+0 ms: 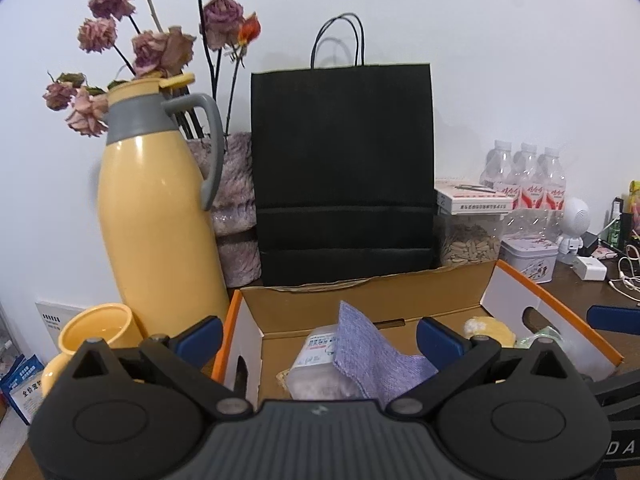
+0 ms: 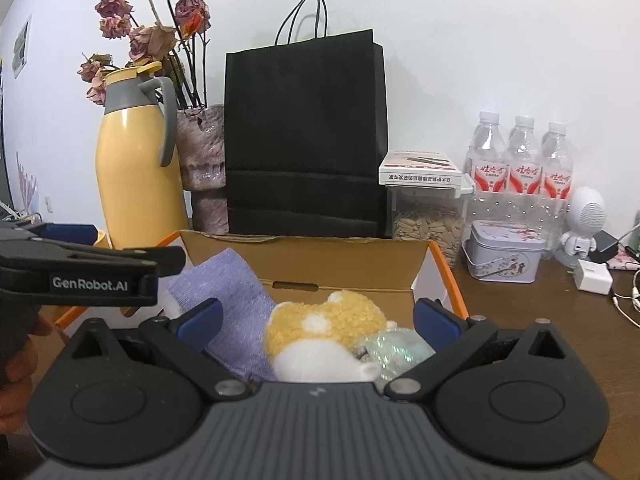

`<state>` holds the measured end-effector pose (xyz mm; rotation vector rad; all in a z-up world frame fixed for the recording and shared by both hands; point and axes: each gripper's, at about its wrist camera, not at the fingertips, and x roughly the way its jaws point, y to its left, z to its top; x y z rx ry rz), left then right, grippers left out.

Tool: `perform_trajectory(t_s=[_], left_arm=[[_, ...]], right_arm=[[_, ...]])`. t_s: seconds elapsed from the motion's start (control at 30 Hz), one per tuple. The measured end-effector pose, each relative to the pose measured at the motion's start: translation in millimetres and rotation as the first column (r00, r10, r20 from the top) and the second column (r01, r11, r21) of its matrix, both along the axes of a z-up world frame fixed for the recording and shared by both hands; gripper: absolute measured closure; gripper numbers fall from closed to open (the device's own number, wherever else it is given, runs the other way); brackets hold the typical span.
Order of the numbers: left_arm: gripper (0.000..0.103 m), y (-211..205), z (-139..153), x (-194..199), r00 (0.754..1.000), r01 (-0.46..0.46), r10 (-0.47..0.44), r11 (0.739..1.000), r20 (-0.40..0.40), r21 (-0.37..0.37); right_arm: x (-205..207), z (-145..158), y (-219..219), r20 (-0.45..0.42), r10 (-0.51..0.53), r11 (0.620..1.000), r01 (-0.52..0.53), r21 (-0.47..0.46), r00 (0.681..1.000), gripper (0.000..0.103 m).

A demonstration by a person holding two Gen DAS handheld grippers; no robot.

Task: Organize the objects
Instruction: 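Carry cap and sheep toy over the box and open both grippers, then grasp the navy blue case with the right gripper while the left approaches the white tissue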

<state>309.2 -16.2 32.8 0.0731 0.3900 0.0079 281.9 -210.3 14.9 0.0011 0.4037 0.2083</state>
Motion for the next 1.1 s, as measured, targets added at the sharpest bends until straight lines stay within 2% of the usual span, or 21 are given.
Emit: perform_trajectory(t_s=[0.5,1.1], left_arm=[[0.000,1,4,-73,1.000,0.014,-0.014,1.000,-0.004,0.000],[0.000,-2,-17,-144,0.995,0.046,-0.044,0.999,-0.092,0.021]], right_arm=[[-67,4,13,0.002,-0.011,0.999,0.011,-0.044,1.000,0.000],[-142,-10,10,-0.056,-0.043,0.996,0.038,-0.076,0.998,0.000]])
